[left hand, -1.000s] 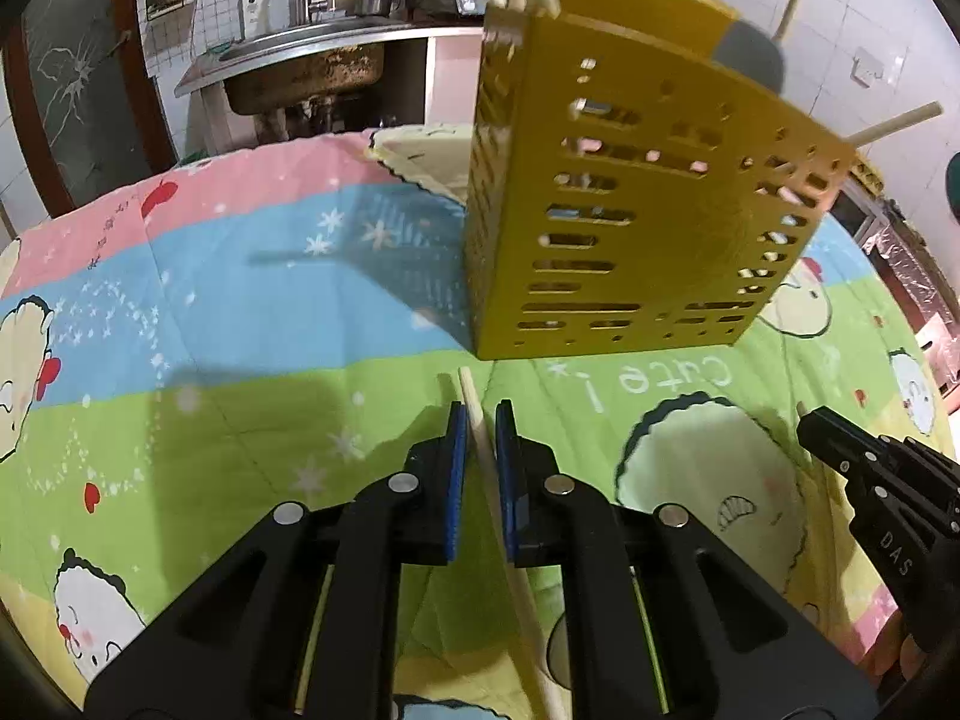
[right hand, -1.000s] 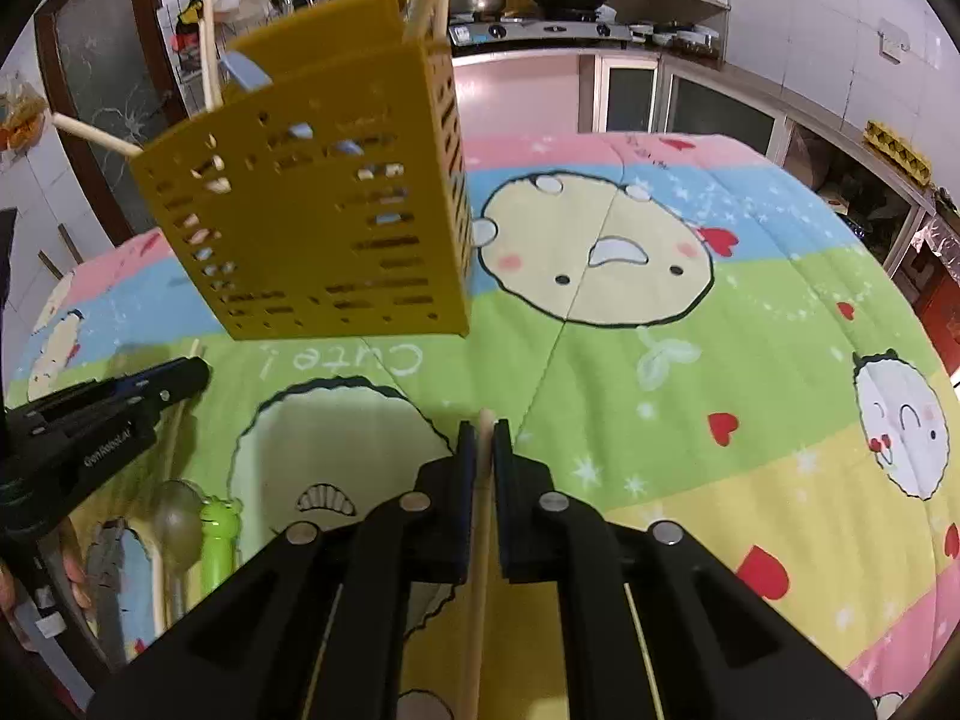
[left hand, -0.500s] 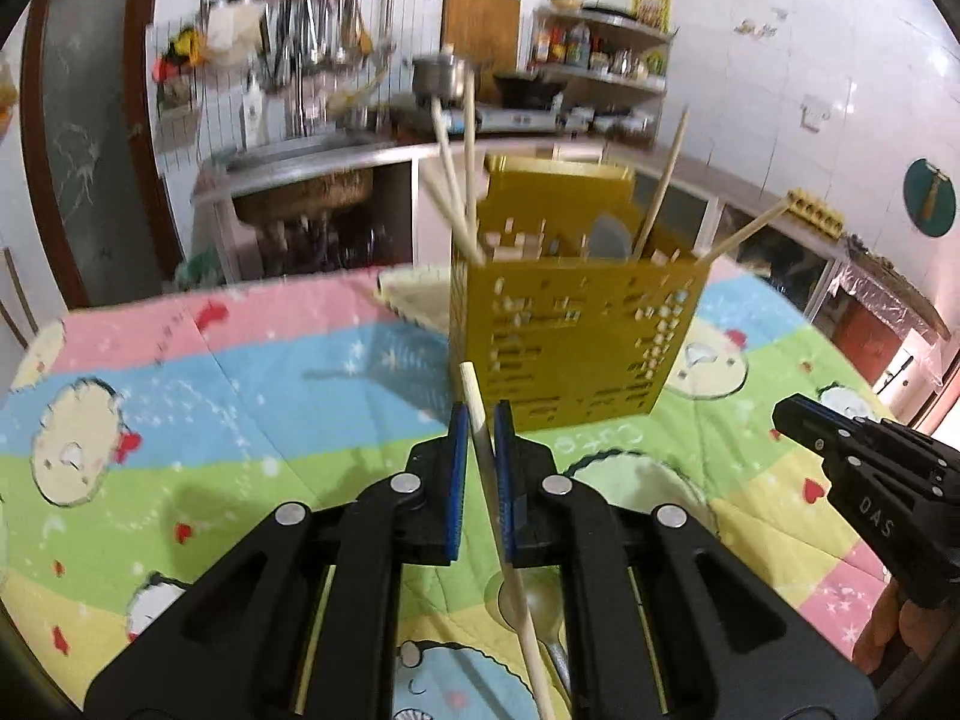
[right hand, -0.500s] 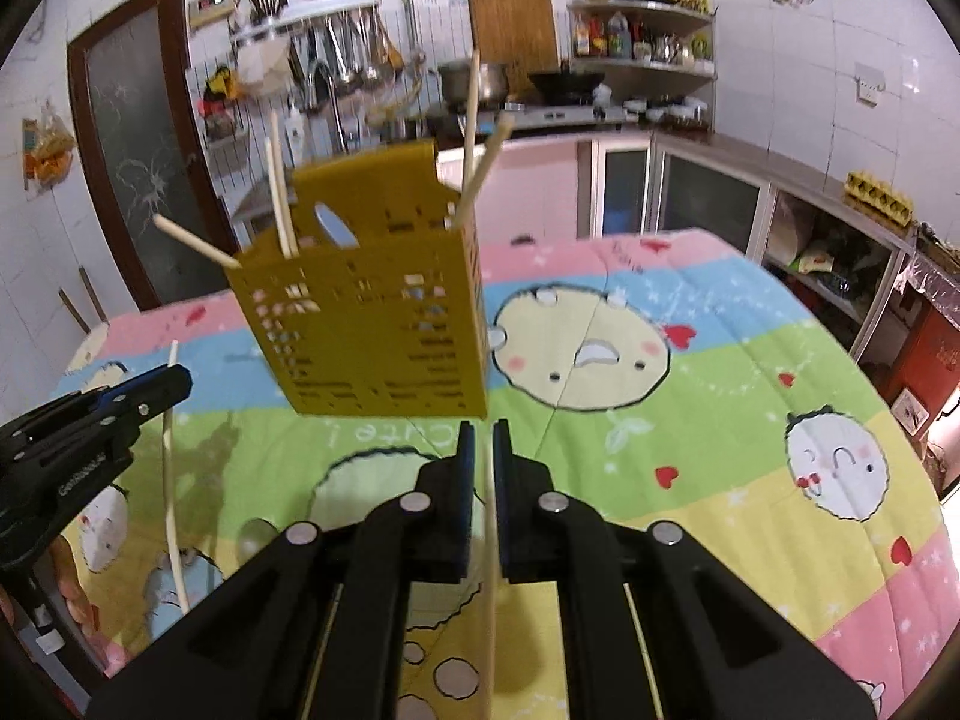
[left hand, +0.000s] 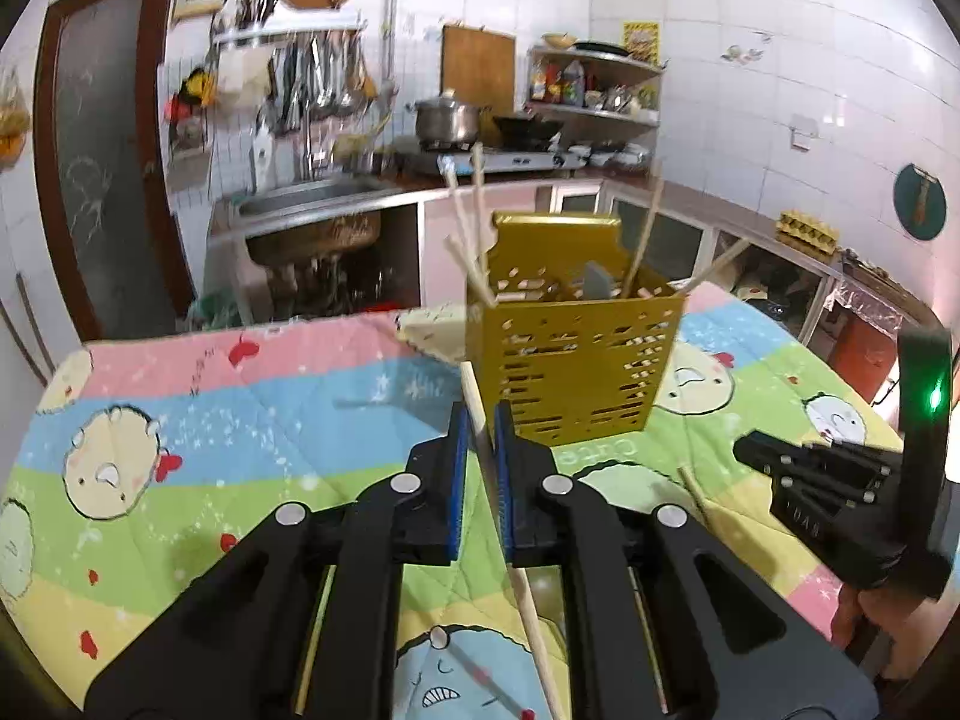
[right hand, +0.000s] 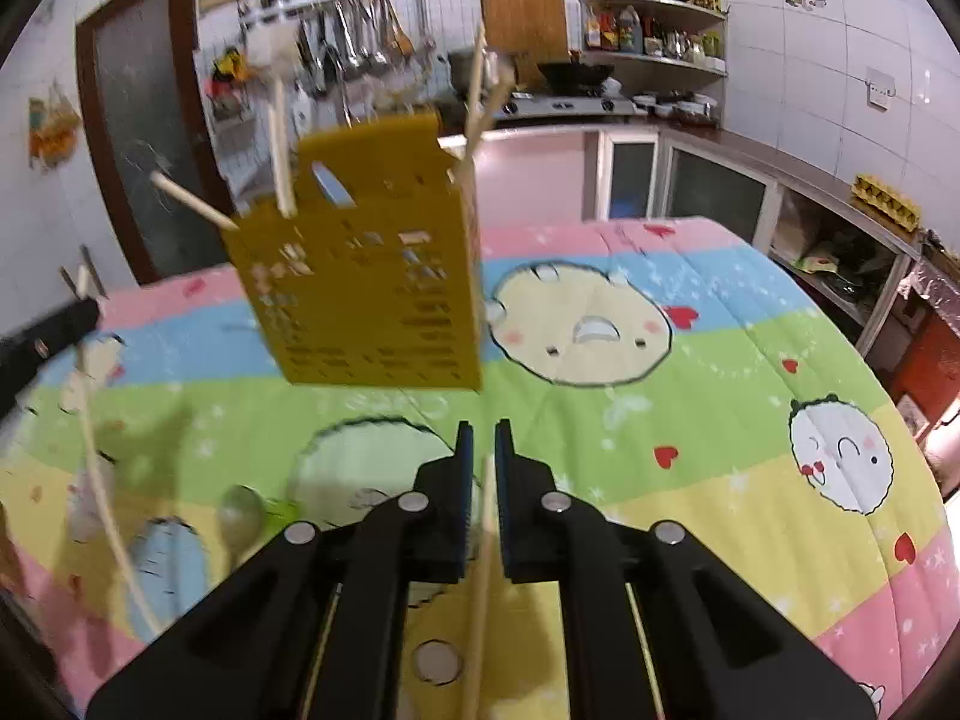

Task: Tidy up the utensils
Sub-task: 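Lift the left tool's chopstick toward the holder while the right tool carries its chopstick there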

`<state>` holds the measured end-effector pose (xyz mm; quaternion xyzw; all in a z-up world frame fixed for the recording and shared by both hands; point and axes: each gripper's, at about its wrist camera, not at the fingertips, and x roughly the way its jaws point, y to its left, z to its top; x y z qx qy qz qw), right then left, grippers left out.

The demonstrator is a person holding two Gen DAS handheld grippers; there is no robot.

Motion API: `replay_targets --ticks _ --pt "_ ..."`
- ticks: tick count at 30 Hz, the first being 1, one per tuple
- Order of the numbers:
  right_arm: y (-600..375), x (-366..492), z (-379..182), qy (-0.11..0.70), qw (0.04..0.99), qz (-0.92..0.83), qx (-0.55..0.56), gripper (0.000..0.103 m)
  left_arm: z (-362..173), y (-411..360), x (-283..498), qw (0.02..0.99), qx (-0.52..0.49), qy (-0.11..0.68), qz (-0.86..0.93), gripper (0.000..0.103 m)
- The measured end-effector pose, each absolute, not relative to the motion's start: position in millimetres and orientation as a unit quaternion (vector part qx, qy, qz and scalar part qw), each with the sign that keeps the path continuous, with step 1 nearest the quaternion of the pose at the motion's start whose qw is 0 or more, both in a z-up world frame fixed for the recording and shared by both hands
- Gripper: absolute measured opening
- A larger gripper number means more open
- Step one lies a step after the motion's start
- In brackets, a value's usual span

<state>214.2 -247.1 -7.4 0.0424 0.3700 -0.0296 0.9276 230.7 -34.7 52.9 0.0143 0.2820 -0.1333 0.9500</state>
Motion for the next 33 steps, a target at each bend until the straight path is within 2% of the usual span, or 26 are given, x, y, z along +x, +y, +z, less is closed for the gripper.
replay_targets --ticks 1,2,3,5,9,11,14,16,17,23,33 --pt "-248 218 -13 0.377 0.925 -0.032 0.042 0.022 50 -33 238 0.947 0.011 0.292 -0.133 0.008" --pt "-250 222 -19 0.384 0.921 -0.036 0.045 0.044 47 -33 244 0.945 0.010 0.299 -0.133 0.007" --pt "-250 225 -22 0.387 0.920 -0.037 0.046 0.050 44 -32 249 0.943 0.010 0.304 -0.133 0.007" --pt "-249 234 -30 0.399 0.916 -0.038 0.035 0.050 39 -34 256 0.941 0.012 0.311 -0.133 0.007" --pt "-246 252 -45 0.430 0.901 -0.041 0.030 0.046 29 -37 267 0.937 0.016 0.322 -0.136 0.007" --pt "-244 261 -52 0.447 0.893 -0.042 0.026 0.036 26 -39 270 0.936 0.019 0.323 -0.136 0.007" --pt "-240 271 -57 0.460 0.887 -0.048 0.014 0.029 26 -40 272 0.935 0.018 0.325 -0.140 0.007" --pt "-238 273 -56 0.467 0.883 -0.051 0.012 0.018 26 -42 272 0.936 0.020 0.323 -0.140 0.007" --pt "-238 273 -55 0.467 0.883 -0.050 0.013 0.007 27 -42 271 0.936 0.020 0.321 -0.141 0.007" --pt "-241 256 -38 0.440 0.896 -0.041 0.036 0.006 36 -42 259 0.941 0.025 0.305 -0.142 0.007" --pt "-245 195 37 0.313 0.947 -0.033 0.059 0.006 54 -39 227 0.950 0.027 0.272 -0.148 0.007"
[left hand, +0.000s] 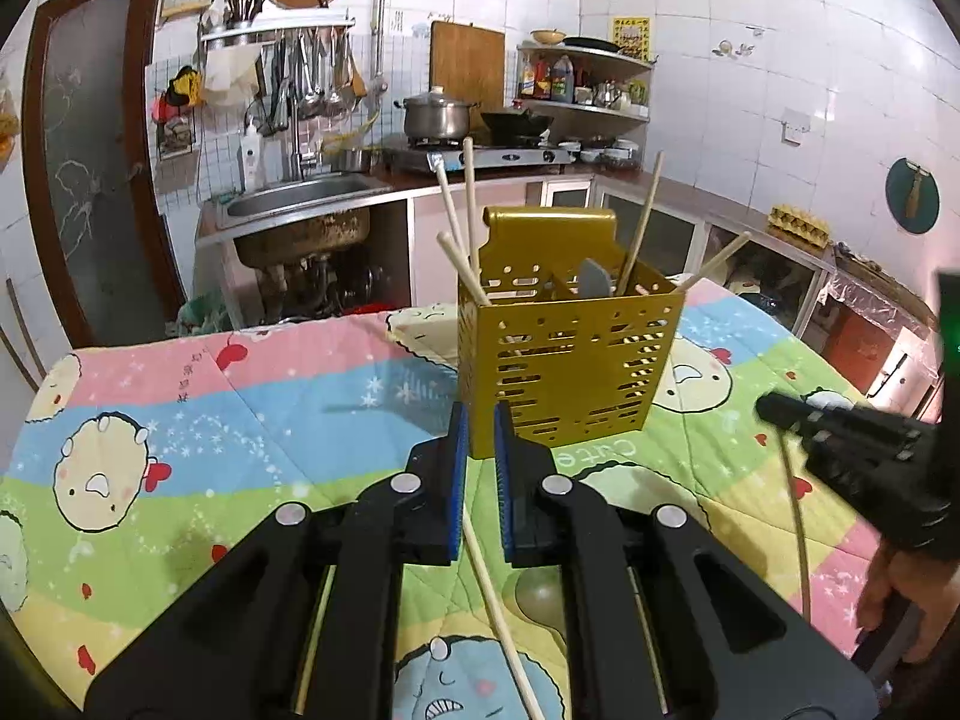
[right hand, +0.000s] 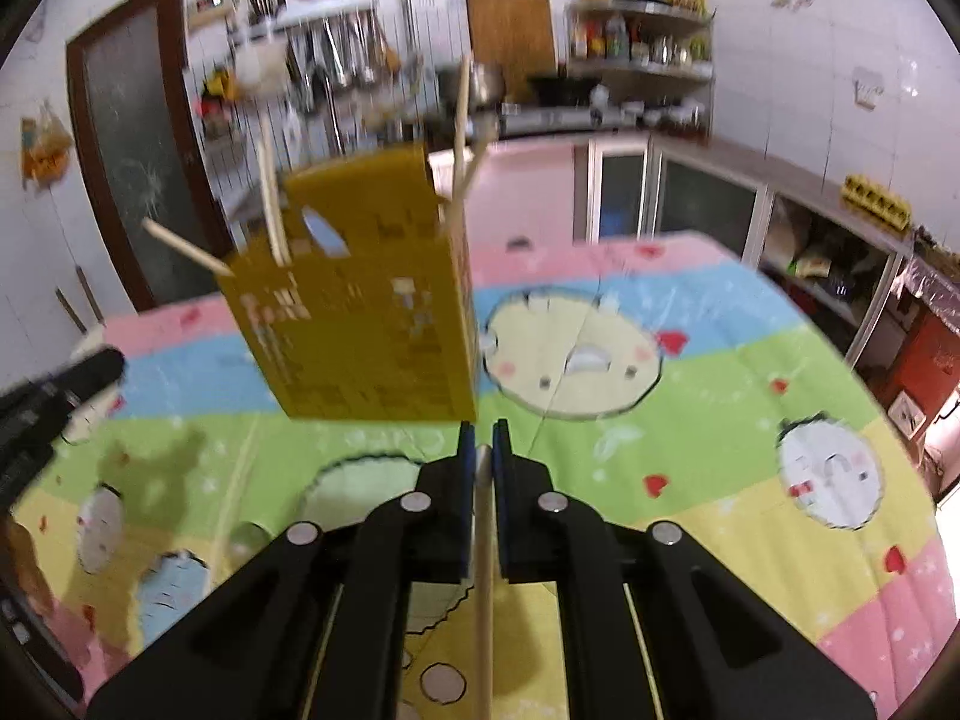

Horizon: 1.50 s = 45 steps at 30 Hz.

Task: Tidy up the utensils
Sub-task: 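Lift the left tool's chopstick toward the holder while the right tool carries its chopstick there, then raise both tools' chopsticks above the yellow holder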

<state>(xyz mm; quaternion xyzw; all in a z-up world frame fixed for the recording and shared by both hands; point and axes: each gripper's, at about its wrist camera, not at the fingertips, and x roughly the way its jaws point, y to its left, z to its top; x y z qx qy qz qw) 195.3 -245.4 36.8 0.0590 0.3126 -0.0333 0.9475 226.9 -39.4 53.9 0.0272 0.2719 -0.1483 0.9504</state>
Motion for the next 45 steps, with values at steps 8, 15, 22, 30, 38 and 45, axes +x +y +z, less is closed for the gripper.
replay_targets --ticks 8,15,22,30,38,45 --pt "-245 185 51 0.294 0.954 -0.037 0.049 0.006 43 -30 244 0.938 -0.003 0.318 -0.137 0.008" --pt "-250 217 23 0.318 0.945 -0.045 0.054 0.006 4 -27 284 0.914 -0.019 0.389 -0.112 0.040" --pt "-251 246 -2 0.339 0.938 -0.045 0.057 0.006 -28 -42 317 0.903 0.013 0.421 -0.089 0.049" --pt "-252 257 -12 0.346 0.936 -0.041 0.055 0.006 -54 -56 336 0.888 0.031 0.452 -0.082 0.031" --pt "-253 252 1 0.333 0.941 -0.037 0.053 0.006 -48 -49 342 0.886 -0.008 0.453 -0.102 0.006" --pt "-248 235 25 0.305 0.951 -0.030 0.045 0.006 -13 -37 314 0.912 -0.022 0.393 -0.114 0.006"
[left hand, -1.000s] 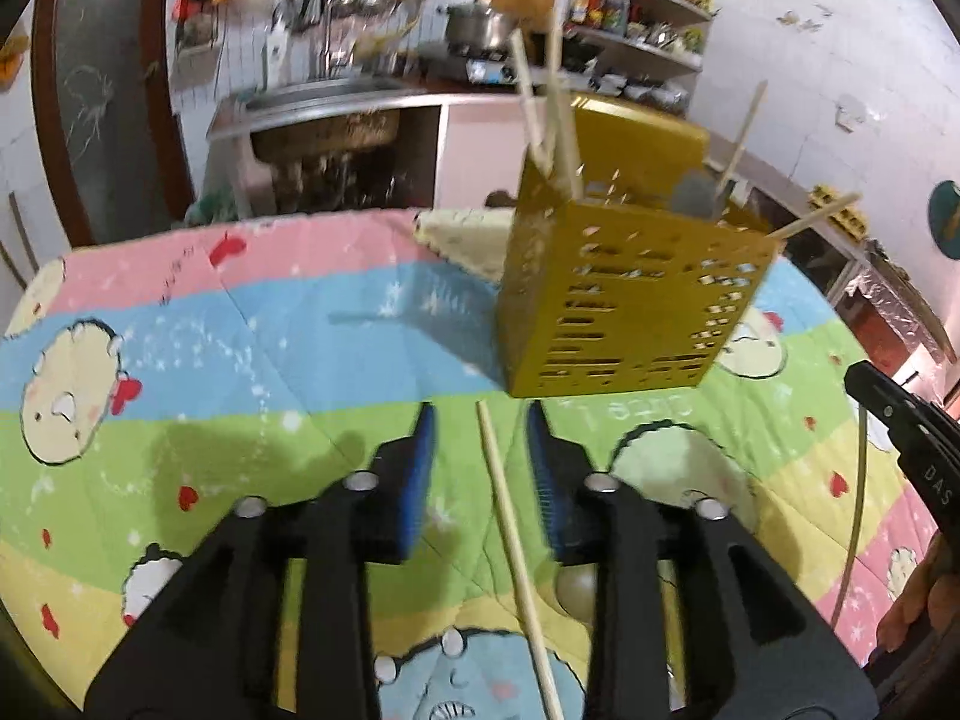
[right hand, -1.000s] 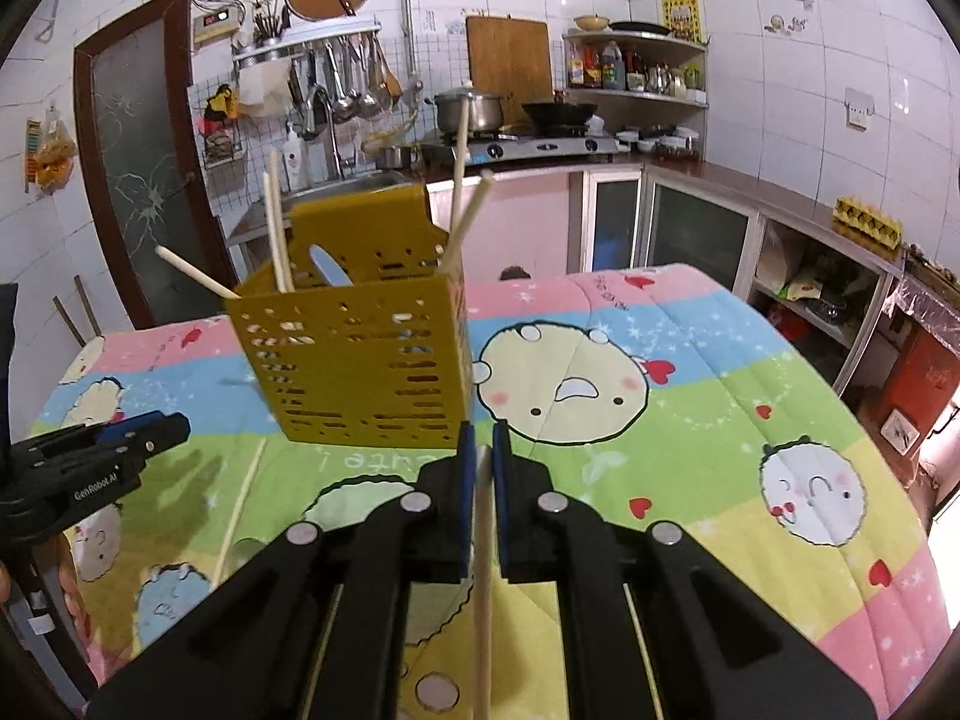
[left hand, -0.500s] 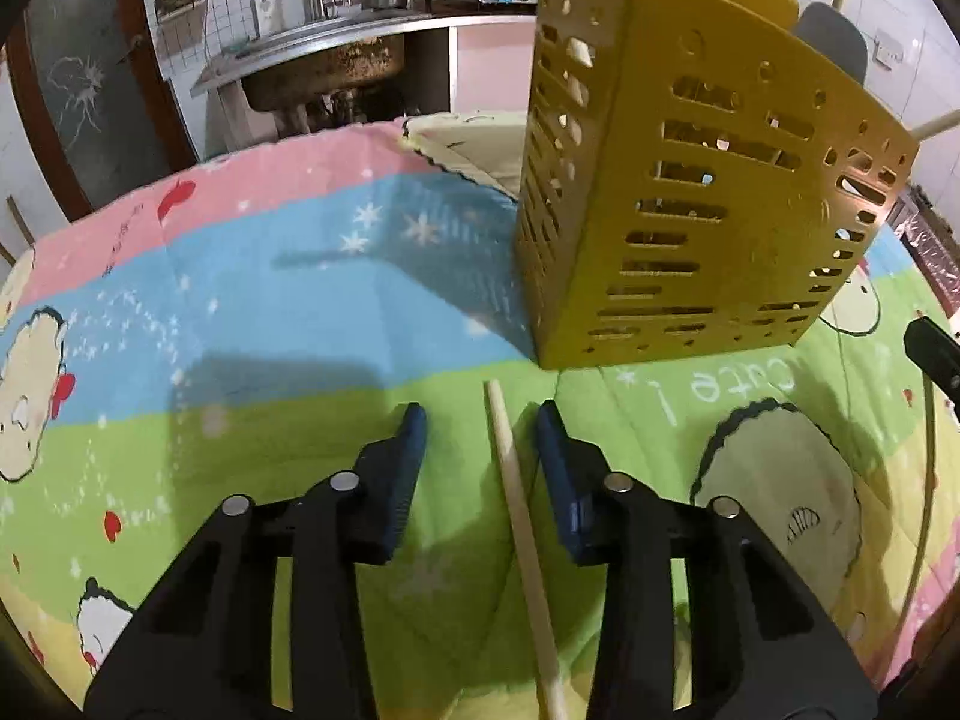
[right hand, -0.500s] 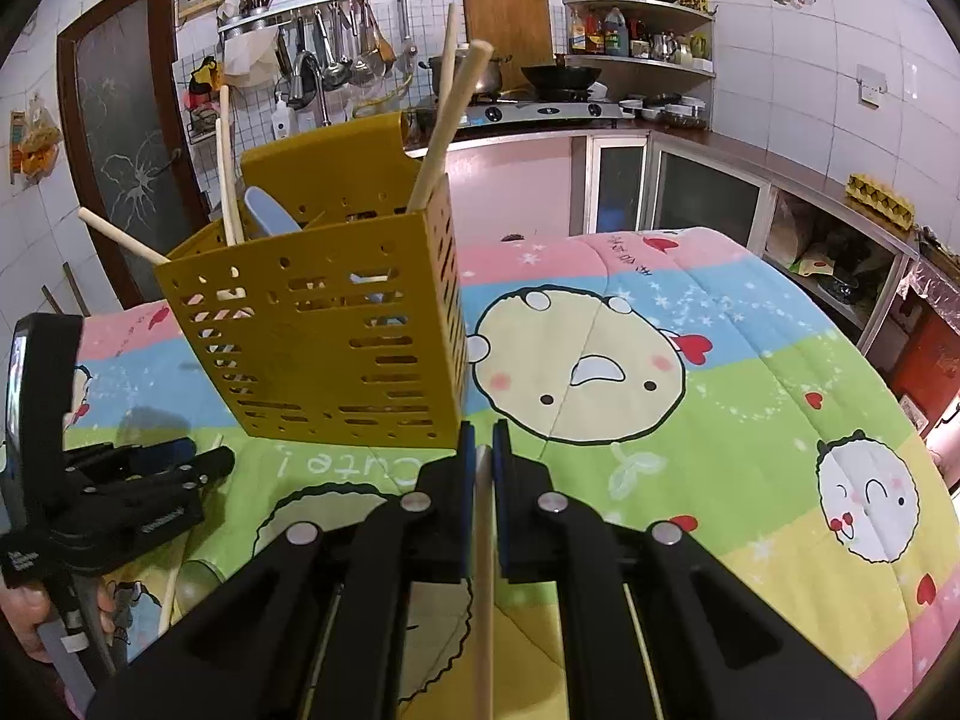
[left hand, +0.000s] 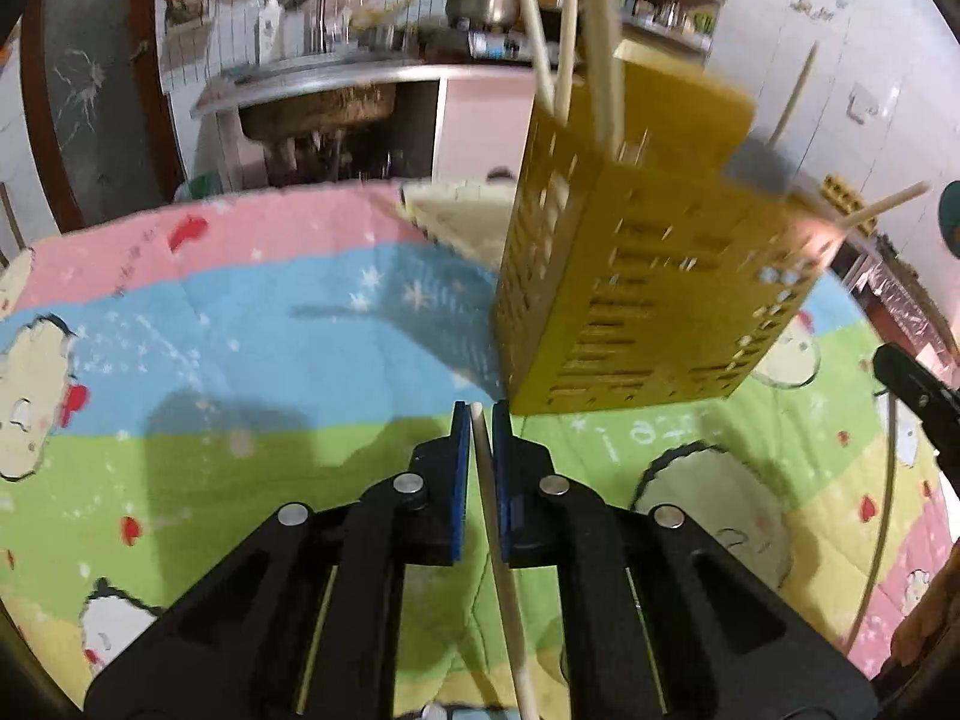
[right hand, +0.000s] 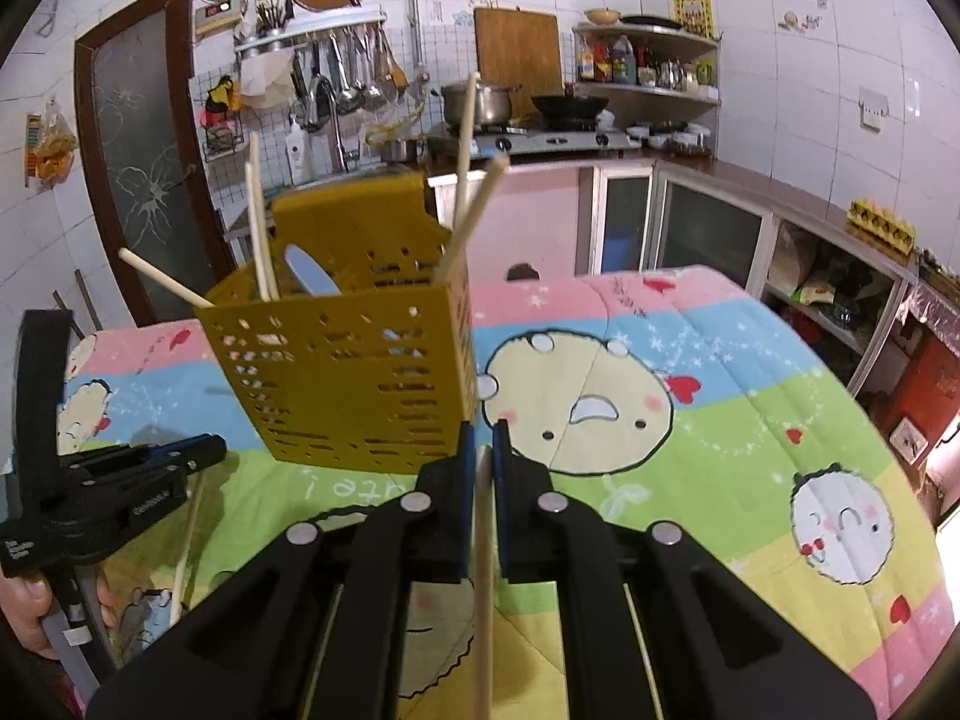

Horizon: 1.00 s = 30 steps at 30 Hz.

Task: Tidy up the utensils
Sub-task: 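Raise both tools' chopsticks above the yellow holder, then lower both chopsticks into the holder and open both tools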

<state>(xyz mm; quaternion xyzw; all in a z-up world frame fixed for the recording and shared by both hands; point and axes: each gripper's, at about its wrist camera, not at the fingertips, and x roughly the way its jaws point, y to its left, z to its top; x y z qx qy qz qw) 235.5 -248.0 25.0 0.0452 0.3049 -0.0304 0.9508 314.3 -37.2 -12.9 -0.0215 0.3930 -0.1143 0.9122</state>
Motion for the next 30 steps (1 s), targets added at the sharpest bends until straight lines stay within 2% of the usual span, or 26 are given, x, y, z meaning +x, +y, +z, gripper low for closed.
replay_targets --ticks 7,15,30 --pt "-245 204 53 0.265 0.963 -0.023 0.050 0.006 44 -31 262 0.951 -0.009 0.286 -0.119 0.005" --pt "-244 167 80 0.210 0.976 -0.030 0.053 0.006 81 -20 211 0.974 0.001 0.196 -0.113 0.004" --pt "-243 143 103 0.165 0.984 -0.041 0.046 0.006 99 -8 179 0.983 0.006 0.151 -0.104 0.004"
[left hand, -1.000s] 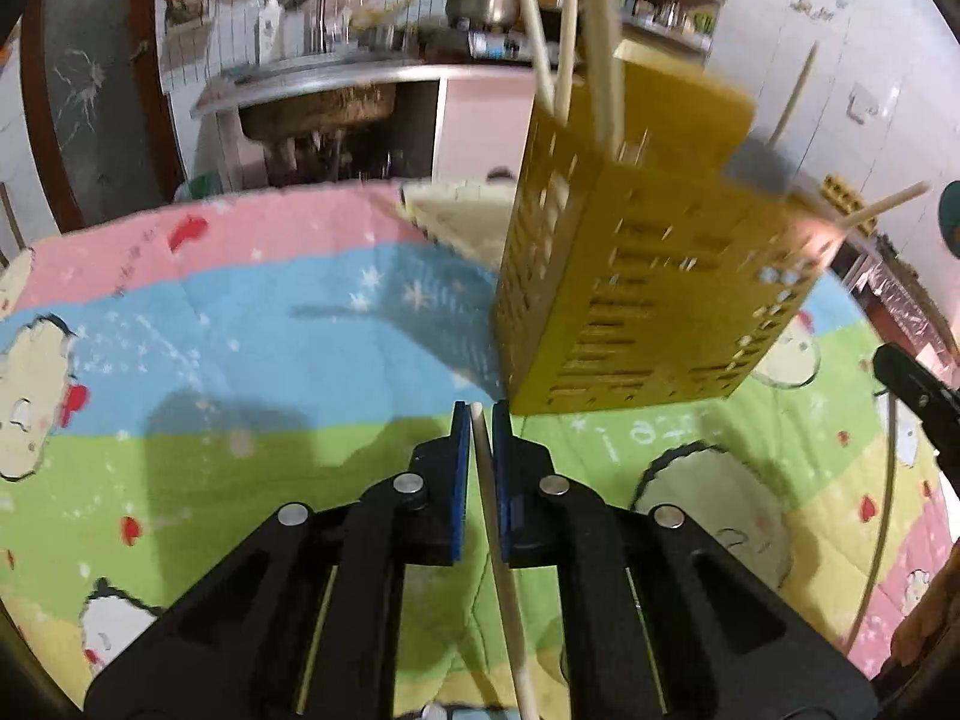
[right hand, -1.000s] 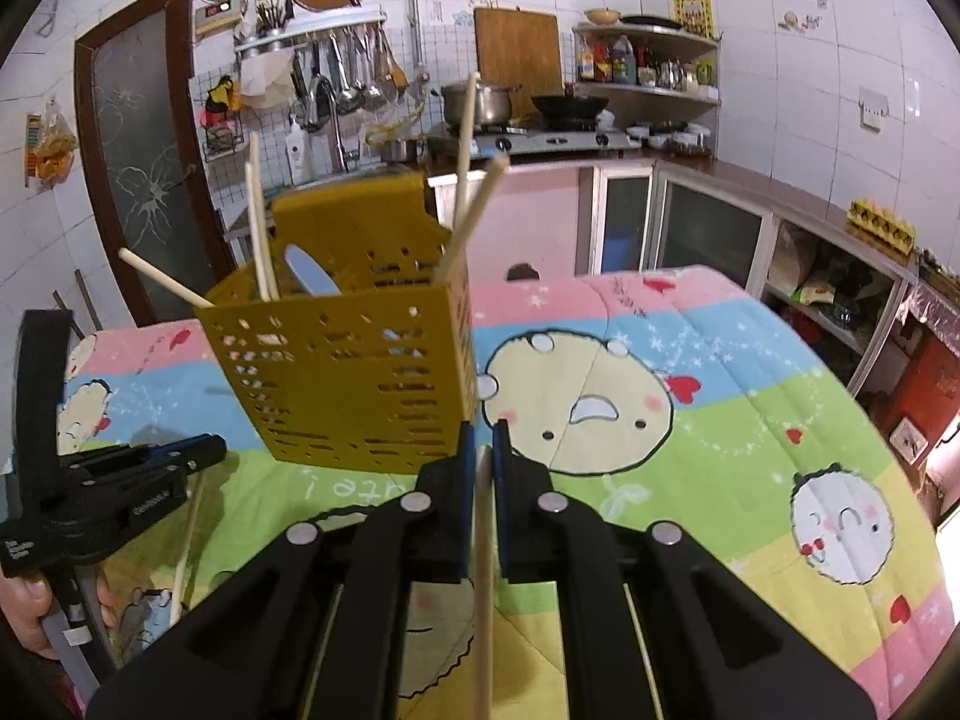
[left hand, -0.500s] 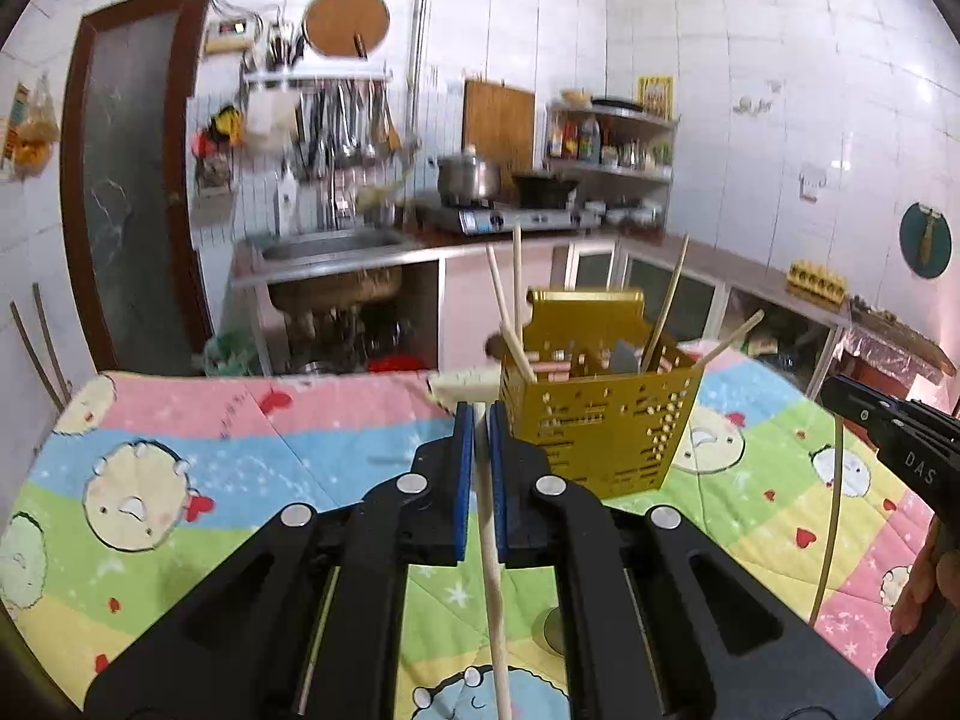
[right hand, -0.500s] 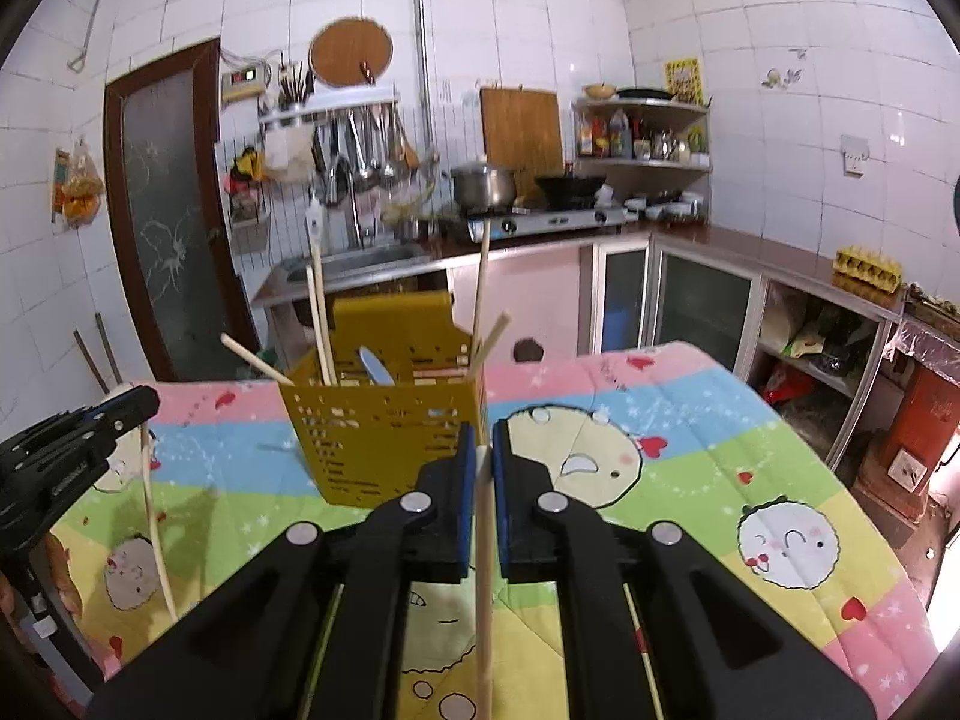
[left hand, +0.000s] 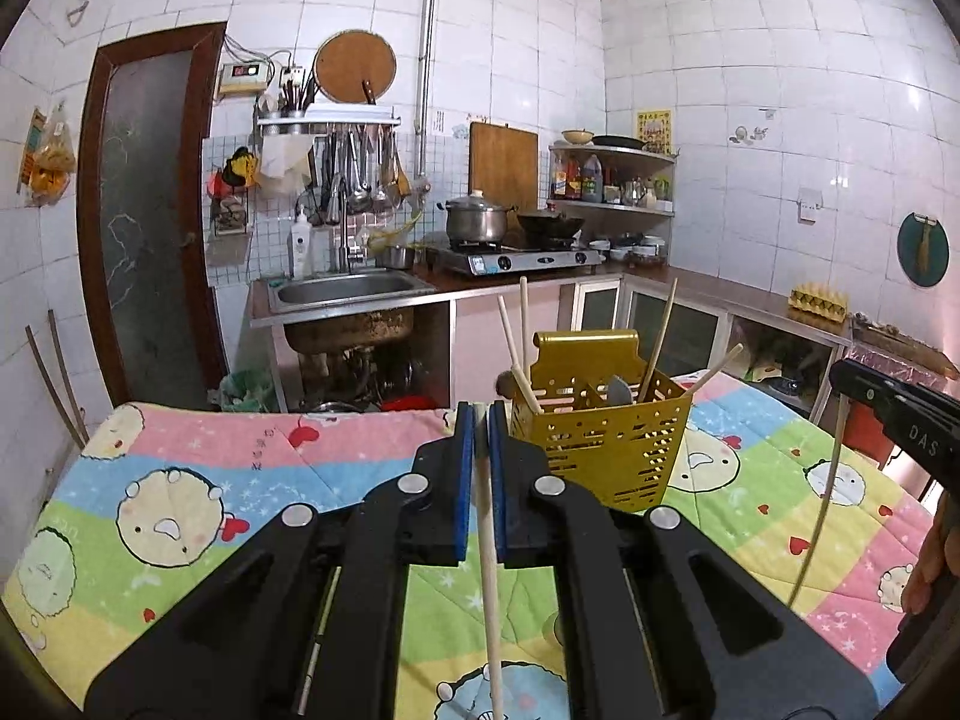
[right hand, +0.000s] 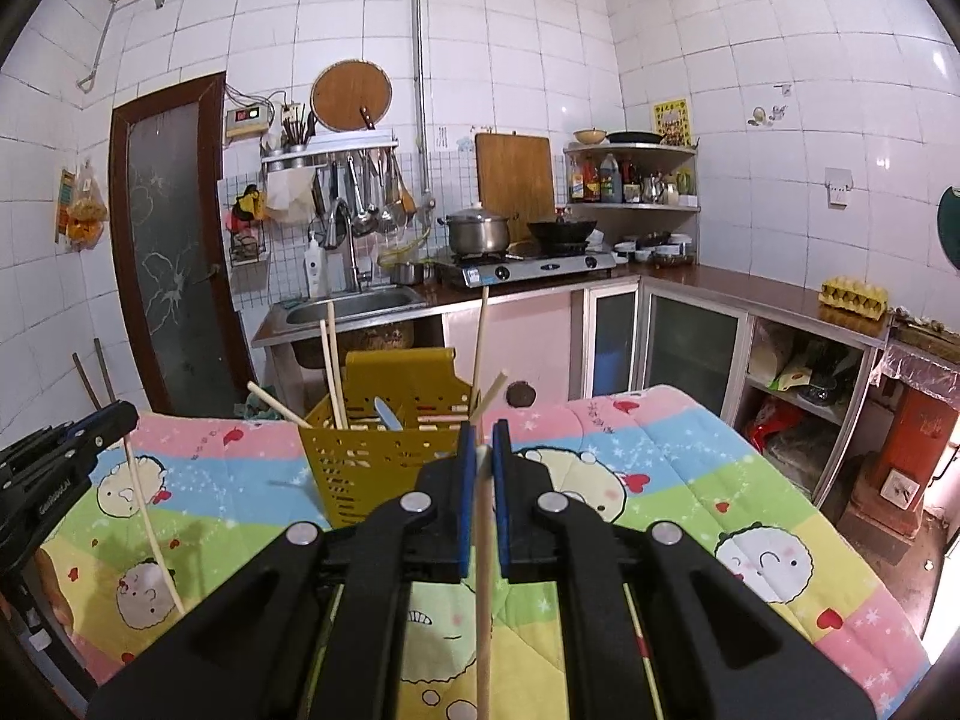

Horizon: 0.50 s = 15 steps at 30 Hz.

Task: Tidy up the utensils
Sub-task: 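Lower both chopsticks into the holder and open both tools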

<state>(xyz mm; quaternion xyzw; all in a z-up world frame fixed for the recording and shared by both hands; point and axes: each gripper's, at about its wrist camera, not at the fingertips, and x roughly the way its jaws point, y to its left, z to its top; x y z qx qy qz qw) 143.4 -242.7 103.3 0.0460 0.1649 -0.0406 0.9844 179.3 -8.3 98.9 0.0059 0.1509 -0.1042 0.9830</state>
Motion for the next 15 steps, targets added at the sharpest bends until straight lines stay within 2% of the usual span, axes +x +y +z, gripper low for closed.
replay_targets --ticks 15 --pt "-241 164 124 0.135 0.989 -0.034 0.041 0.006 114 -14 192 0.985 0.001 0.132 -0.114 0.004"
